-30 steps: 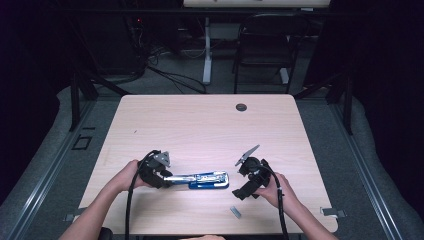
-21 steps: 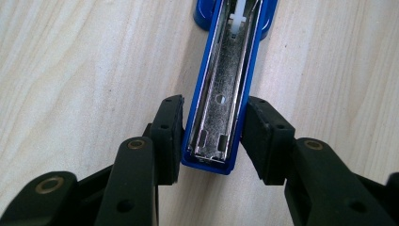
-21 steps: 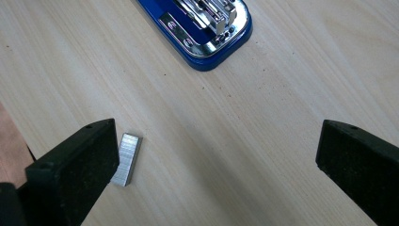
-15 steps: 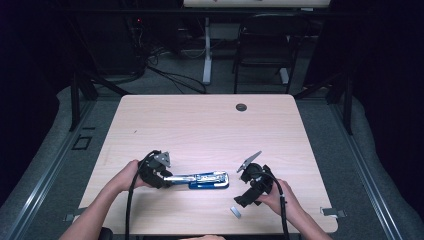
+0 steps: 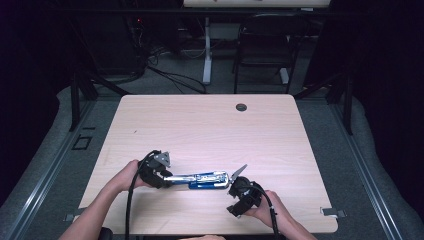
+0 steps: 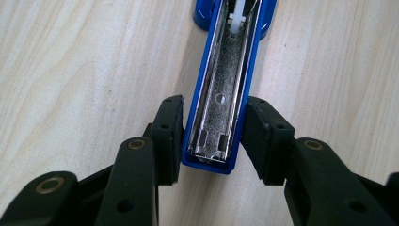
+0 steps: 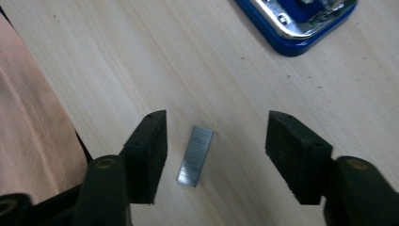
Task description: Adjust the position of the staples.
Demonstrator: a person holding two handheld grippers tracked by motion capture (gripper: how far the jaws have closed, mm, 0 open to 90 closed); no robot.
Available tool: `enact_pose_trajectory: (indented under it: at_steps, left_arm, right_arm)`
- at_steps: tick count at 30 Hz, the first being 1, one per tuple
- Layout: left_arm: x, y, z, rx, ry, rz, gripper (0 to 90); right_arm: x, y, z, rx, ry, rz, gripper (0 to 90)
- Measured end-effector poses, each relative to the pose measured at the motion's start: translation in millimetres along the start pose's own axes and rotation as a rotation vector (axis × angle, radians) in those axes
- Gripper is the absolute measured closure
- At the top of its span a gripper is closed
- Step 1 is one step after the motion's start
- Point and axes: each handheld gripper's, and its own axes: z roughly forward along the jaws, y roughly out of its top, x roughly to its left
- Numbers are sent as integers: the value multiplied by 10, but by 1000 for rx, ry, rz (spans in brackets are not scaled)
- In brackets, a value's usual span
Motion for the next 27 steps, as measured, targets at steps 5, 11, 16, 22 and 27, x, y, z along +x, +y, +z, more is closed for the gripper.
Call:
enact_pose_trajectory:
  at_steps: [5,11,16,22,27]
  left_arm:
    - [6,-4,2,-1,-4,-2,594]
    - [10,-7,6,-4,-9,-4,594]
    - [12,-5,8,-1,-9,-2,594]
    - [12,-4,10,0,-9,0,595]
    - [12,-5,13,-2,-10,1,595]
  right_arm:
    - [30,1,102,56,7,-26,519]
    - [55,3,116,71,-23,-59,627]
    - [37,-13,114,97,-30,-77,674]
    - [28,-27,86,104,-18,-99,746]
    - [17,-26,87,98,-10,-77,738]
